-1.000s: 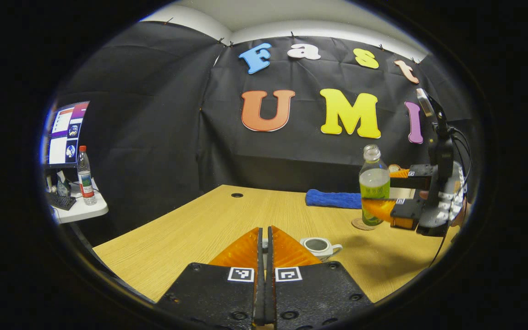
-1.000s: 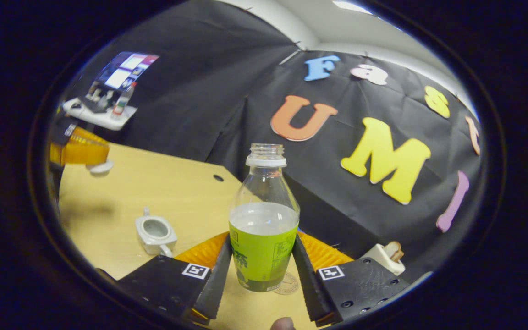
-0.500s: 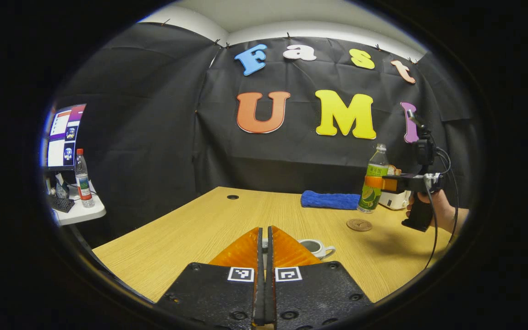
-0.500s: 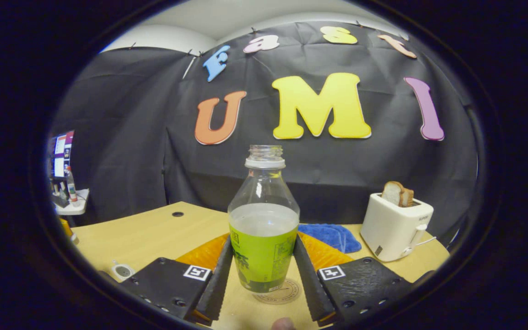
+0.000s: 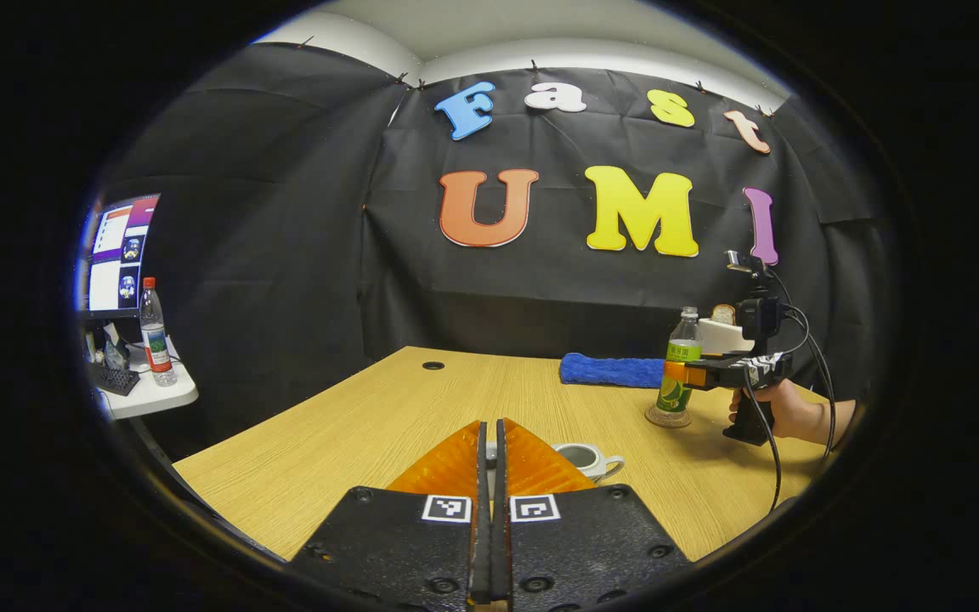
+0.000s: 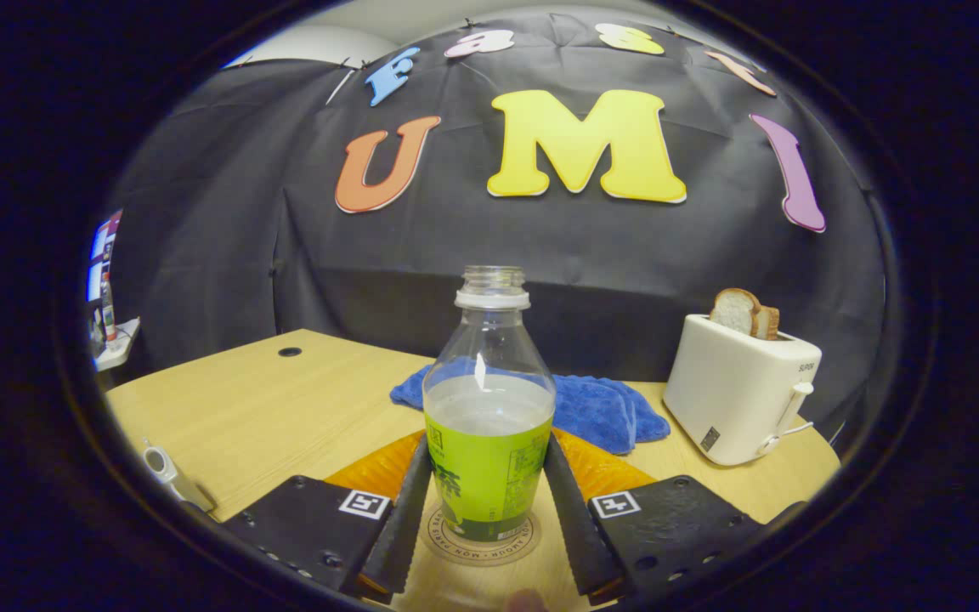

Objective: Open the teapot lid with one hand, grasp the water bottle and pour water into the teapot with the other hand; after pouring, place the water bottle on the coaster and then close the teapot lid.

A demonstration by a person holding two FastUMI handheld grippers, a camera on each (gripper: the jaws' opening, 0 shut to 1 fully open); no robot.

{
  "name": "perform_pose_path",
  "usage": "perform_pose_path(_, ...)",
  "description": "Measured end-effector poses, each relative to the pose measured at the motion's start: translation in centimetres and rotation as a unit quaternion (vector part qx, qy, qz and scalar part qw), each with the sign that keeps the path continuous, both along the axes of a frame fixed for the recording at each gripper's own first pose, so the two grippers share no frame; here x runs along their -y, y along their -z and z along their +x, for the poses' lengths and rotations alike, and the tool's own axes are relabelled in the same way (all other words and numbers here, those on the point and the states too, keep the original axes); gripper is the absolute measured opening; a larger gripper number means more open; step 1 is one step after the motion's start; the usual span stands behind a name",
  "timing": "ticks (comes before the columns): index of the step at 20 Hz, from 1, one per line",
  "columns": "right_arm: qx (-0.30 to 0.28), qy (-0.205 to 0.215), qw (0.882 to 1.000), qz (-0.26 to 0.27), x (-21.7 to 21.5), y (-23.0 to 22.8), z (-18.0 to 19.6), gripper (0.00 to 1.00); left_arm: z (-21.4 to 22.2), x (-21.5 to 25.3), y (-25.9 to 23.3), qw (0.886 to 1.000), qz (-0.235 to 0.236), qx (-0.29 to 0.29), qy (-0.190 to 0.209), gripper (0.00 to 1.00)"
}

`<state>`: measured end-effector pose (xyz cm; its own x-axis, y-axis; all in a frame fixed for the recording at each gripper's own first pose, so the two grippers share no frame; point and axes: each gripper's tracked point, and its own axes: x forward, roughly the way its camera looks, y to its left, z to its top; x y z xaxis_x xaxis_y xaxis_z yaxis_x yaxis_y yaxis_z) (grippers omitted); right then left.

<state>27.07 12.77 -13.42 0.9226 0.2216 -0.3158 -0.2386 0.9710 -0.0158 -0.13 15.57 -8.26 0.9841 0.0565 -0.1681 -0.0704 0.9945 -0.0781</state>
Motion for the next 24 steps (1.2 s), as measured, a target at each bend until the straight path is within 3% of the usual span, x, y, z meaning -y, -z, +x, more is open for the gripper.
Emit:
perform_pose_path(4, -0.002, 0.002, 1.000, 0.000, 0.0, 0.2, -0.2, 0.72, 0.0, 0.0, 0.0, 1.000, 0.001, -0.001, 0.000, 0.03)
perform_pose_path(6, -0.007, 0.002, 1.000, 0.006, -0.1, 0.3, -0.4, 0.79, 0.0, 0.1, 0.0, 1.000, 0.001, 0.000, 0.001, 0.03)
perform_pose_path(8, -0.012, 0.002, 1.000, 0.005, -0.1, 0.3, -0.8, 0.97, 0.0, 0.2, 0.0, 1.000, 0.000, -0.001, 0.002, 0.03)
perform_pose_path(11, -0.006, 0.014, 1.000, 0.026, 0.8, -1.2, -1.9, 0.96, 0.2, 0.6, 0.3, 1.000, -0.002, -0.004, 0.004, 0.03)
perform_pose_path(15, 0.013, 0.011, 0.999, 0.042, 2.5, -4.4, -7.4, 0.96, 0.6, 2.0, 0.2, 1.000, 0.004, -0.003, 0.016, 0.03)
perform_pose_path(18, 0.070, 0.014, 0.997, 0.026, 5.6, -7.8, -13.7, 0.97, 1.2, 4.7, -0.3, 0.999, 0.013, 0.004, 0.034, 0.03)
perform_pose_path(20, 0.072, 0.018, 0.997, 0.035, 7.4, -8.1, -17.2, 0.97, 1.6, 6.3, -0.9, 0.999, 0.028, 0.014, 0.039, 0.03)
perform_pose_path(24, 0.086, 0.032, 0.996, 0.021, 10.1, -7.9, -20.5, 0.95, 2.8, 7.6, -0.6, 0.998, 0.035, 0.007, 0.047, 0.03)
